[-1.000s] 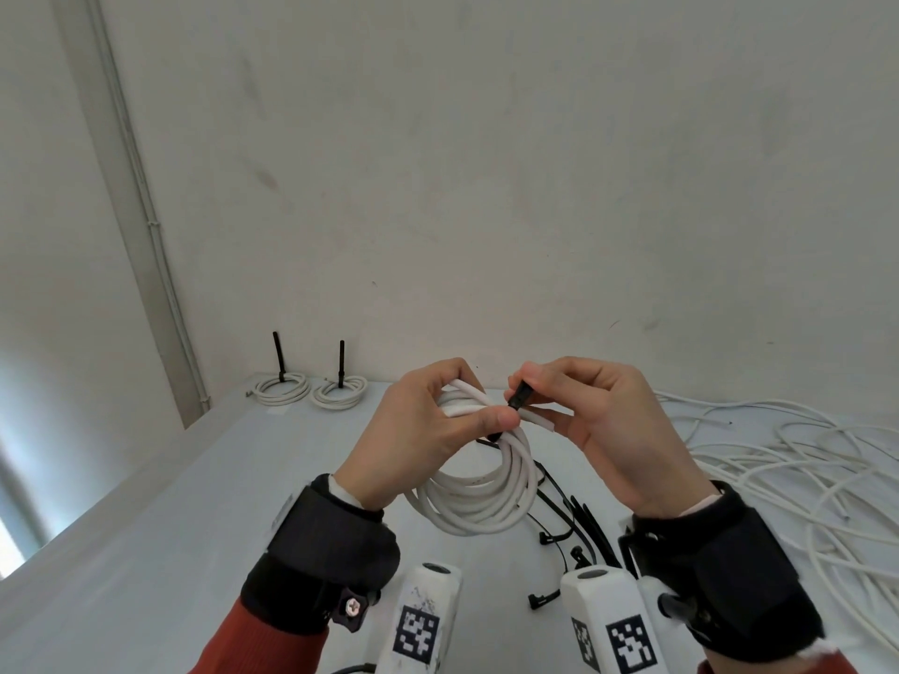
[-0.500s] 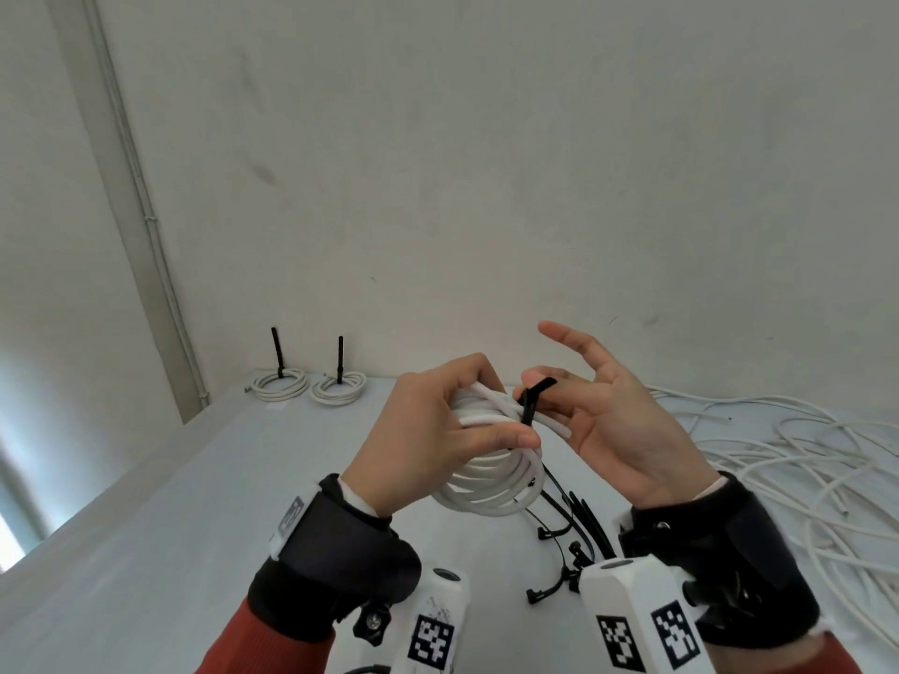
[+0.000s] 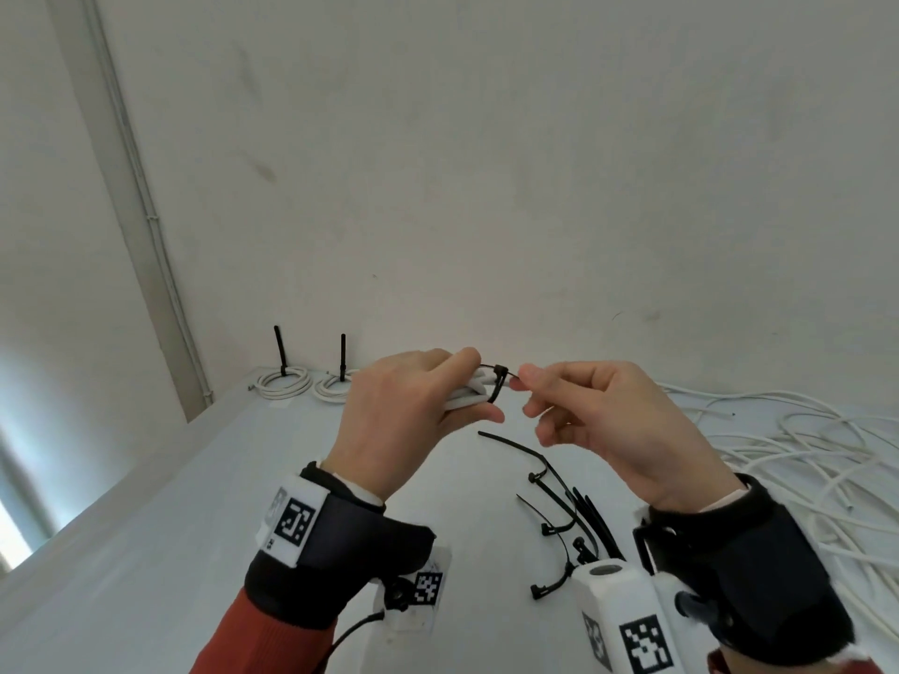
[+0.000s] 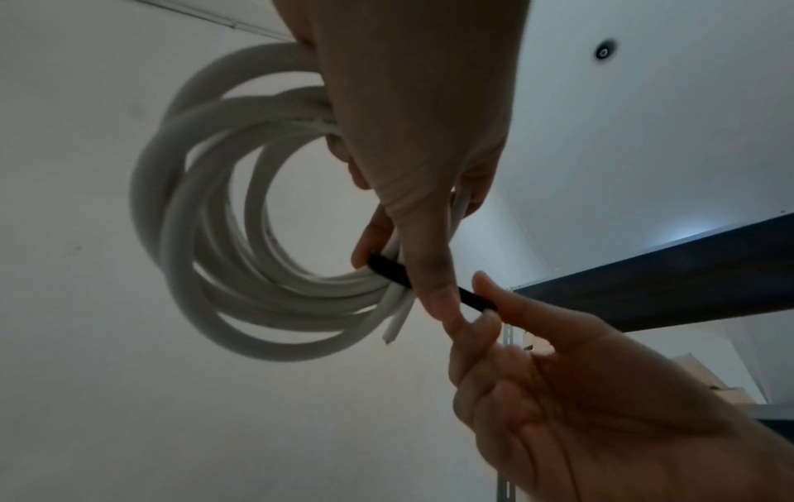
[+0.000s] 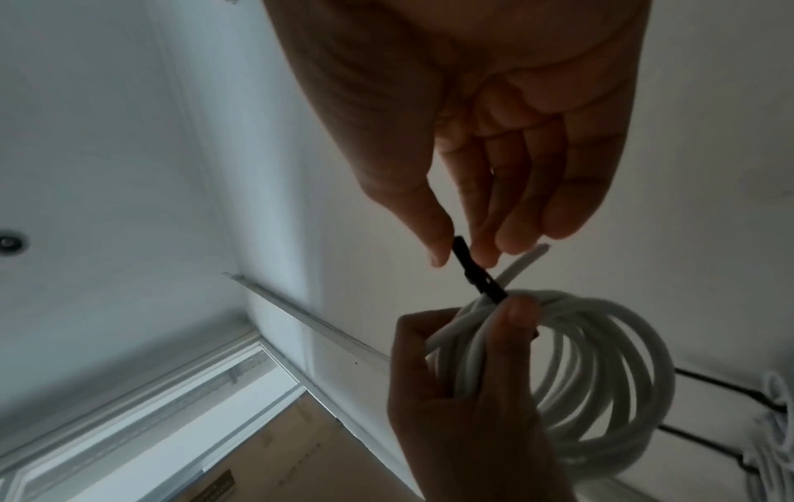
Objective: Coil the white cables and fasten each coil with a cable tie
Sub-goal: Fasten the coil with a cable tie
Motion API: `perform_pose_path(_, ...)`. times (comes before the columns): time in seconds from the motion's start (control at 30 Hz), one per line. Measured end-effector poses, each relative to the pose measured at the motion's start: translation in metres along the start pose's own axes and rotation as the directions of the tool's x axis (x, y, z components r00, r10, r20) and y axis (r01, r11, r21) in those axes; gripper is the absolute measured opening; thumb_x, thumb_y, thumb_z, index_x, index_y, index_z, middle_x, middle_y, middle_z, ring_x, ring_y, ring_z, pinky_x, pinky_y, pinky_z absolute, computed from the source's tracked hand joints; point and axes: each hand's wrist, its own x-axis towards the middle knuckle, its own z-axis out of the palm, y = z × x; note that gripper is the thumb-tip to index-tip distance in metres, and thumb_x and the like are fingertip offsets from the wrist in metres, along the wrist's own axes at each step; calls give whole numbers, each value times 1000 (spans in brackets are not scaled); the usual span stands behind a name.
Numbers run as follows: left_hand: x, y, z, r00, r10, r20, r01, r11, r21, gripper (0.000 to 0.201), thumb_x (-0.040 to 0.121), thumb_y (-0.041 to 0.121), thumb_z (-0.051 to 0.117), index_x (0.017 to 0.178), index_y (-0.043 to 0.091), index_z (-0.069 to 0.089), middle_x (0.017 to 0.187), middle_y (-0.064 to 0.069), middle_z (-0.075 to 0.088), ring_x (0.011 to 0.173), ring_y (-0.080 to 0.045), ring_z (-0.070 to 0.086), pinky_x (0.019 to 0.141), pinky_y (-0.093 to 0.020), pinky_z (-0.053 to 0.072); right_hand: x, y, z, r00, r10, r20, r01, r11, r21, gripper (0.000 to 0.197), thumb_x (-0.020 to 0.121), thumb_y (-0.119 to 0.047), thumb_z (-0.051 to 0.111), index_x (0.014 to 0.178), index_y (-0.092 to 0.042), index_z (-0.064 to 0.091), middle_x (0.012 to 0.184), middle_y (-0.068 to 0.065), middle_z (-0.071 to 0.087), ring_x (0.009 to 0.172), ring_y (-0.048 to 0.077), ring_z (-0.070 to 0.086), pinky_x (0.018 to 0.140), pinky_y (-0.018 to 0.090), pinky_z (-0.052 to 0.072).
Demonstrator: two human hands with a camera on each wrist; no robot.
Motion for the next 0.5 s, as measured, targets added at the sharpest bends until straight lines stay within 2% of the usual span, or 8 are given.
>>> perform_pose_path(0.1, 0, 1, 3, 996, 86, -6, -85, 993, 81, 37, 82, 56, 56, 86, 22, 41, 65, 5, 57, 51, -18, 49, 46, -24, 33, 1, 0, -1, 996, 91, 24, -93, 989, 110, 40, 73, -38, 68, 86, 0, 73, 70, 8, 67, 53, 15, 58, 62, 28, 56)
perform_pose_path(0.23, -1, 3, 5, 994, 113, -1, -113, 990, 84, 38, 83, 56, 57, 87, 21, 42, 67, 4, 58, 52, -18, 49, 48, -25, 34, -1, 0, -3, 994, 102, 26, -104, 982, 155, 33, 66, -24, 71, 84, 4, 70, 64, 7, 63, 50, 13, 57, 56, 23, 54)
perform_pose_path(0.33, -1, 1, 4, 1000, -3, -16, 2, 999, -47, 42, 79, 62, 55, 86, 22, 45, 68, 6, 60, 55, -16, 52, 47, -31, 43, 0, 0, -2, 995, 91, 47, -99, 966, 237, 32, 63, -16, 71, 85, 7, 69, 62, 8, 62, 49, 13, 51, 54, 20, 51)
perform_pose_path(0.4, -1, 1, 5, 994, -109, -5, 106, 980, -167, 43, 76, 63, 57, 86, 23, 46, 72, 7, 62, 60, -13, 55, 51, -33, 45, 0, 0, -1, 995, 87, 55, -99, 955, 281, 31, 63, -13, 71, 86, 8, 68, 62, 7, 60, 51, 13, 47, 54, 18, 49)
perform_pose_path(0.5, -2, -1, 4, 957, -287, 38, 279, 877, -391, 40, 72, 57, 65, 86, 23, 50, 74, 10, 65, 67, -8, 59, 59, -23, 47, 0, 2, 6, 995, 77, 67, -95, 933, 348, 26, 66, -10, 69, 84, 8, 69, 63, 8, 59, 52, 11, 46, 54, 18, 48)
